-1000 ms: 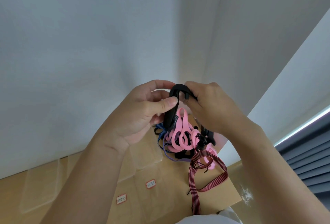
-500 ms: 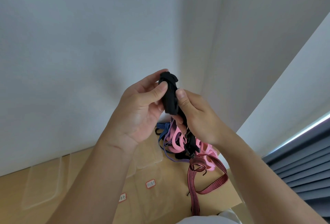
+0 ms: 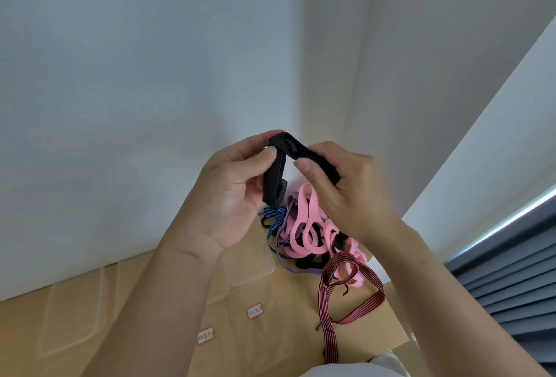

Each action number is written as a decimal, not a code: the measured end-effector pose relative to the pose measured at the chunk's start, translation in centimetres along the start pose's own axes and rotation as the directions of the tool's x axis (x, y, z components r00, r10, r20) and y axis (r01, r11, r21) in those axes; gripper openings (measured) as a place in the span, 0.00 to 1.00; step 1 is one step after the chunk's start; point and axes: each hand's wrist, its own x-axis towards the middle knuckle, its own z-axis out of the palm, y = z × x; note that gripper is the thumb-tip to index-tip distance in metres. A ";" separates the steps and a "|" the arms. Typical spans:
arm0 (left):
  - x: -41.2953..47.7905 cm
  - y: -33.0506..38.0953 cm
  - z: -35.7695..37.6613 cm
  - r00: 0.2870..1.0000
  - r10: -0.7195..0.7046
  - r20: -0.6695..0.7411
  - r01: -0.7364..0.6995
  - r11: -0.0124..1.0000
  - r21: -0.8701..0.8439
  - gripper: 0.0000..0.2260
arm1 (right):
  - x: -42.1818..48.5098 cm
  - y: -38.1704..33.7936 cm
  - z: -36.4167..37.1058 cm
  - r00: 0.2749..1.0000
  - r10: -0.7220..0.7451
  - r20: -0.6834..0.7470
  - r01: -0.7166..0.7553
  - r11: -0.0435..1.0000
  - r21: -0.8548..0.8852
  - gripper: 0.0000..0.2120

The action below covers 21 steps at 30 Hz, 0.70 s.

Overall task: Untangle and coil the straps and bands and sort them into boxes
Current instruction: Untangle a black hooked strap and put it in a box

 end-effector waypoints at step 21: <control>-1.2 -0.1 0.1 0.982 -0.114 0.151 0.132 0.985 -0.114 0.21 | 0.7 -0.3 0.9 0.981 0.181 -0.062 -0.162 0.957 0.241 0.11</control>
